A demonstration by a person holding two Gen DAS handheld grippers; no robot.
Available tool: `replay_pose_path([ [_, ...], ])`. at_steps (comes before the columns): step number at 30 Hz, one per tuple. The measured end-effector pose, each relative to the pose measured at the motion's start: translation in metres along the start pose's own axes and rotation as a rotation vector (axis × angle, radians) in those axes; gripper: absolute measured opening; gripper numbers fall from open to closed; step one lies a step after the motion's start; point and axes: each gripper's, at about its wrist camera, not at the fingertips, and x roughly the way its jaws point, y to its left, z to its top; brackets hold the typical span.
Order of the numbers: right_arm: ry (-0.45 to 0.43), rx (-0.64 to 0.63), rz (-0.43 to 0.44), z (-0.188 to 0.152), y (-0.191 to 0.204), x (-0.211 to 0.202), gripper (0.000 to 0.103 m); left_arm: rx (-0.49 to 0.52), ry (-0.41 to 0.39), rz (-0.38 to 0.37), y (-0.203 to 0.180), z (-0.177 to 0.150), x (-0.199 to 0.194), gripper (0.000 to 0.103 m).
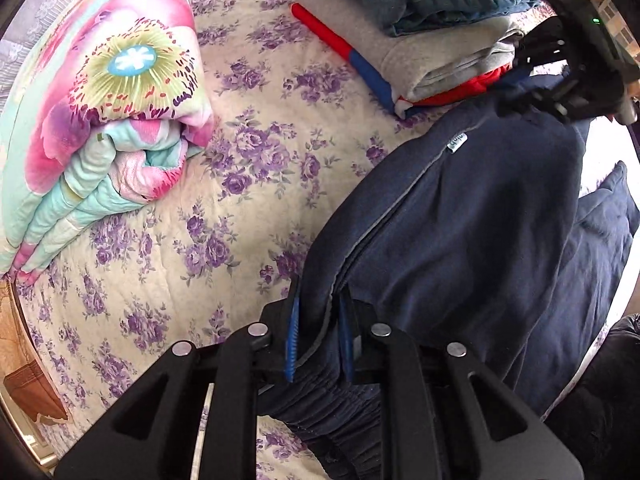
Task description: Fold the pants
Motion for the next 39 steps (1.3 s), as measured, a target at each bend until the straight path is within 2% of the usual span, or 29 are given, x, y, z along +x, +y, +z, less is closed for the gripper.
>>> replay_pose_path([
  [3, -0.025, -0.055, -0.027, -0.006, 0.014, -0.016, 0.004, -0.007, -0.001, 0.025, -0.011, -0.005, -0.018, 0.016],
  [7, -0.111, -0.059, -0.032, -0.027, 0.041, -0.068, 0.004, -0.032, -0.053, 0.025, -0.016, -0.021, -0.045, 0.016],
  [10, -0.159, -0.082, -0.013, -0.061, 0.080, -0.104, 0.004, -0.034, -0.116, 0.015, -0.030, -0.051, -0.077, 0.016],
  [13, -0.180, -0.089, 0.008, -0.108, 0.130, -0.118, 0.004, -0.022, -0.147, -0.001, -0.058, -0.092, -0.100, 0.016],
  [16, -0.191, -0.048, 0.045, -0.146, 0.178, -0.109, 0.004, -0.019, -0.136, -0.014, -0.089, -0.139, -0.105, 0.015],
  [19, -0.184, -0.013, 0.051, -0.181, 0.219, -0.088, 0.004, -0.030, -0.098, -0.025, -0.111, -0.183, -0.094, 0.015],
  [23, -0.129, 0.048, 0.070, -0.208, 0.251, -0.049, 0.004, -0.066, -0.040, -0.055, -0.124, -0.221, -0.069, 0.015],
  [26, -0.115, 0.062, 0.060, -0.222, 0.265, -0.036, 0.004, -0.059, -0.016, -0.052, -0.134, -0.236, -0.058, 0.015],
  [29, -0.115, 0.116, 0.077, -0.227, 0.261, -0.019, 0.004, -0.055, 0.014, -0.037, -0.137, -0.244, -0.040, 0.016],
  [33, -0.043, 0.153, 0.056, -0.229, 0.261, 0.022, 0.005, -0.029, 0.076, -0.008, -0.146, -0.248, -0.013, 0.020],
  [34, -0.034, 0.152, 0.045, -0.230, 0.262, 0.028, 0.006, -0.027, 0.071, -0.015, -0.148, -0.249, -0.017, 0.023],
  [36, -0.032, 0.149, 0.031, -0.229, 0.264, 0.030, 0.006, -0.049, 0.035, -0.069, -0.146, -0.257, -0.035, 0.035],
  [39, -0.029, 0.151, 0.033, -0.228, 0.265, 0.030, 0.006, -0.125, -0.024, -0.150, -0.132, -0.276, -0.068, 0.036],
])
